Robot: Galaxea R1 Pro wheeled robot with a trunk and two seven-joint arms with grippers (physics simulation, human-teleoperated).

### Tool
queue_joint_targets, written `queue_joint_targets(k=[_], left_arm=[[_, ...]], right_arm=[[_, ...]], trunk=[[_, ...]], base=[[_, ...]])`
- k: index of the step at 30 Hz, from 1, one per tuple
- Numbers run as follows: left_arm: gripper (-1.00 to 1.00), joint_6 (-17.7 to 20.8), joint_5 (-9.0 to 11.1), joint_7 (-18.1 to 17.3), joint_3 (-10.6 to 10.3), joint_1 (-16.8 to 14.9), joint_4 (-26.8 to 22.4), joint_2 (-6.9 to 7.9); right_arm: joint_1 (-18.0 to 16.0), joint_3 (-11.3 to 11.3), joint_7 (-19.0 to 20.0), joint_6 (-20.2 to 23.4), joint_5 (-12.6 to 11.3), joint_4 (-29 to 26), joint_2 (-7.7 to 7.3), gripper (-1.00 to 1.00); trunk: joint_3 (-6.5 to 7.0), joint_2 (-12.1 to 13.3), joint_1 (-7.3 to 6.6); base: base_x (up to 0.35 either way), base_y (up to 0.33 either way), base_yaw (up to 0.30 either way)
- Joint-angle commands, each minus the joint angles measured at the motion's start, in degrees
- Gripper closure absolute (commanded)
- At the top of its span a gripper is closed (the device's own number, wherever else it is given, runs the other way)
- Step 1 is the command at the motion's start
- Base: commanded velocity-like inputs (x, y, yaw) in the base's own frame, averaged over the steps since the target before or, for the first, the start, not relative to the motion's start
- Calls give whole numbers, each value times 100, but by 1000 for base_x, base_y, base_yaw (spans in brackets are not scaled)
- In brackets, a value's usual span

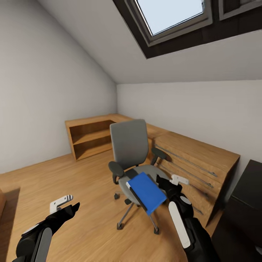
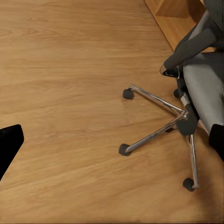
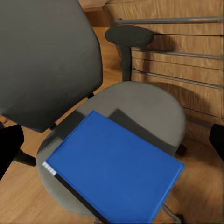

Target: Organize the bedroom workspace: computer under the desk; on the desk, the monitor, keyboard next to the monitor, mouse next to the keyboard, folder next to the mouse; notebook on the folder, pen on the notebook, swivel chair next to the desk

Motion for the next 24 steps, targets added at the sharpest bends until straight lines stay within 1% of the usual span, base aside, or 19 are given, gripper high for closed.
queue_joint_targets(k=[1, 5, 11, 12, 16, 24], left_arm=[[-100, 34, 60, 35, 8, -3, -7, 1], [-100, 50, 64, 35, 14, -3, -12, 5], [-100, 70, 67, 39, 13, -3, -22, -14], [-100, 65, 67, 44, 11, -3, -23, -16], [-100, 53, 68, 50, 9, -3, -24, -17], [-100, 45, 68, 52, 8, -3, -24, -14]], right_arm=[[-6, 9, -52, 12, -89, -5, 0, -100], [-6, 1, -57, 8, -137, 1, -1, -100], [-6, 7, -53, 1, -158, 2, -1, -100], [-6, 10, -48, 0, -160, 2, -4, -100], [-6, 14, -40, -2, -162, 2, -7, -100], [-6, 9, -38, -2, -163, 1, -10, -100]], trunk=[[-6, -4, -3], [-6, -4, -3], [-6, -4, -3], [-6, -4, -3], [-78, -164, 85], [-222, -485, 261]], base=[[-217, 248, -300], [-169, 160, -300], [-35, 30, -274], [-11, 10, -133], [-6, 5, -68], [-1, 1, -13]])
